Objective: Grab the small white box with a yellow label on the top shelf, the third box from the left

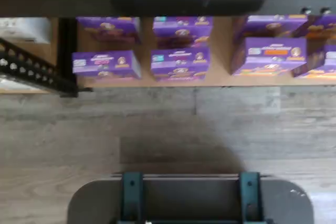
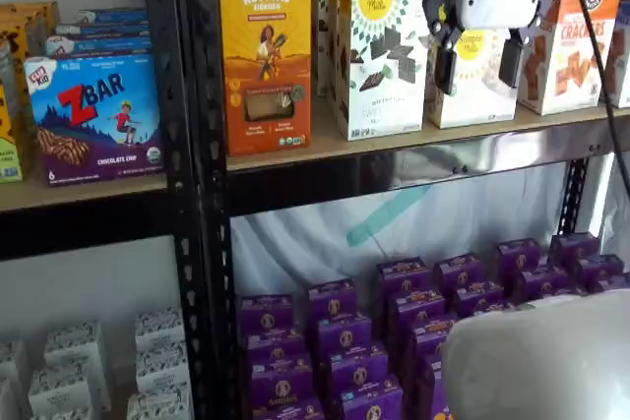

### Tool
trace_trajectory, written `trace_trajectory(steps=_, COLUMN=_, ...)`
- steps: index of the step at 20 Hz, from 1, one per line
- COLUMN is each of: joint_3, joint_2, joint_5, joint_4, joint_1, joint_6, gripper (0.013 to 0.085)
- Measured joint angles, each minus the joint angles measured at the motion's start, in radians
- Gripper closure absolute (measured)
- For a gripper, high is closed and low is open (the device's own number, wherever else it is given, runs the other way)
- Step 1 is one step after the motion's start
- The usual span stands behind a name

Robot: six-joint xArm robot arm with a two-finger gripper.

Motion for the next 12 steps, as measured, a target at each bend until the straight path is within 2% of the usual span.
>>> trace_trajectory(steps=2, joint_3=0.002, joint_2=0.007, joint_5=-0.02, joint_4=-0.012, joint_1=-0.025, joint_6=-0.026, gripper=0.013)
trace_trajectory(steps=7, joint_3=0.009, joint_2=0.031, joint_5=-0.1, joint_4=-0.031, joint_1=-0.115, joint_6=-0.119, gripper=0.013)
trace_trajectory(steps=12, joint_3=0.011, joint_2=0.062, joint_5=-0.204, joint_4=-0.061, joint_1=-0.19, joint_6=-0.193, gripper=0.013)
